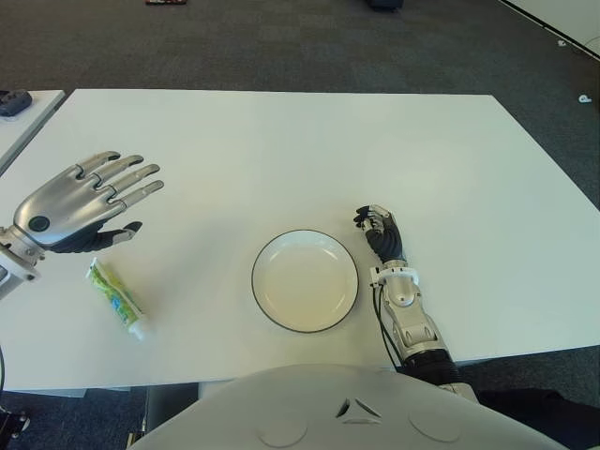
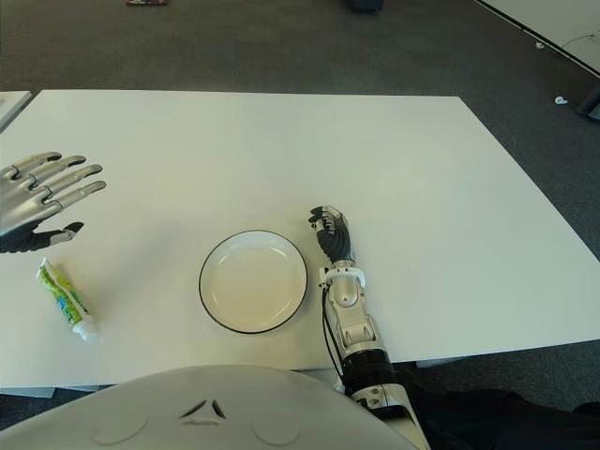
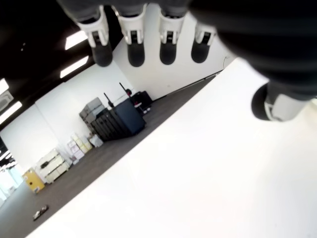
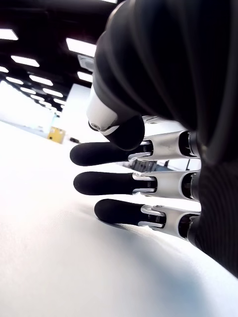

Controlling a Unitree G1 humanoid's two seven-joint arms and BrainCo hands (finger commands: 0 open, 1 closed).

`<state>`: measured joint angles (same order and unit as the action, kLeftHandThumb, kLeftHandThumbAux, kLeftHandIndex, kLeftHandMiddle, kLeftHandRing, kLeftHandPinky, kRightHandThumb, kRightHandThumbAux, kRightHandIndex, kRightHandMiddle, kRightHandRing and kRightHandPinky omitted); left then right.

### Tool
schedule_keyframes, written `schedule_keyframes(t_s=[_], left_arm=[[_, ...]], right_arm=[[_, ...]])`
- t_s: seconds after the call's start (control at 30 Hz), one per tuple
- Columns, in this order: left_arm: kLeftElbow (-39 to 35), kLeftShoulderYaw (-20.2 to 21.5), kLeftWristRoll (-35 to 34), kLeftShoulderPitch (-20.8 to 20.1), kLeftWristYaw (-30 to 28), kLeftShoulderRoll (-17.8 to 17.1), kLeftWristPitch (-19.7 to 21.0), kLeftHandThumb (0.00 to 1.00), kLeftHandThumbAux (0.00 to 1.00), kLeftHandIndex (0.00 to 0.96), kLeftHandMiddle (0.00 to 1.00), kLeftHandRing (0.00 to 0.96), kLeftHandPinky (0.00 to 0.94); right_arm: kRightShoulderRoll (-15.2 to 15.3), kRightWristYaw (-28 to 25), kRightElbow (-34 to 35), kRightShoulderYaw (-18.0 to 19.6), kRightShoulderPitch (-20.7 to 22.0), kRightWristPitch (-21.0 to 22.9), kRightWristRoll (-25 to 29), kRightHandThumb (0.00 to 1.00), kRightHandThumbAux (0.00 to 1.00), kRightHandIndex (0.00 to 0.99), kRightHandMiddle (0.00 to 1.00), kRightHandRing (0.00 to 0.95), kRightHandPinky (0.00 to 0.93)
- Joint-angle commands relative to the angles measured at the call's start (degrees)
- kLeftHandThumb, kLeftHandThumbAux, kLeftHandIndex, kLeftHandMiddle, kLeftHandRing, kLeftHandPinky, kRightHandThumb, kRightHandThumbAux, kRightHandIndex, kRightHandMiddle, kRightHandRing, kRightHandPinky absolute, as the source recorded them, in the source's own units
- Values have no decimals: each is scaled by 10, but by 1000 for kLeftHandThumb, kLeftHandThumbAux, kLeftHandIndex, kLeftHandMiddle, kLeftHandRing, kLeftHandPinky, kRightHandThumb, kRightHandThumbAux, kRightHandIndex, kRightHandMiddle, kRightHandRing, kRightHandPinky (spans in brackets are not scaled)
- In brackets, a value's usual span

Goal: Put the toothpaste on the table into the plate.

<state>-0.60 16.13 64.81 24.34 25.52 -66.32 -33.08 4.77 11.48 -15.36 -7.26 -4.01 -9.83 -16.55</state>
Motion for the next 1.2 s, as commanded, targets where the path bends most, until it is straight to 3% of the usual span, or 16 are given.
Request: schedule_keyframes(t_s=[0.03, 0.37, 0.7, 1.2], left_arm=[[20, 7, 10, 29, 2, -21, 4, 463, 283, 0, 6, 0, 32], [45, 14, 10, 93, 1, -46, -3, 465, 250, 0, 0, 0, 8], [52, 47, -9, 170, -11, -69, -44, 454, 213, 0, 0, 0, 0], [28, 63, -7, 244, -38, -52, -56, 408, 197, 0, 0, 0, 0]], right_arm=[[-2, -8, -1, -1, -7, 12, 2, 828, 698, 374, 482, 456, 381], [-2, -17, 15, 0, -15, 21, 5, 826, 701, 360, 494, 473, 422], [2, -14, 17, 0, -13, 23, -4, 827, 699, 368, 486, 468, 410], [5, -17, 16, -2, -8, 21, -4, 828, 699, 371, 486, 471, 418]])
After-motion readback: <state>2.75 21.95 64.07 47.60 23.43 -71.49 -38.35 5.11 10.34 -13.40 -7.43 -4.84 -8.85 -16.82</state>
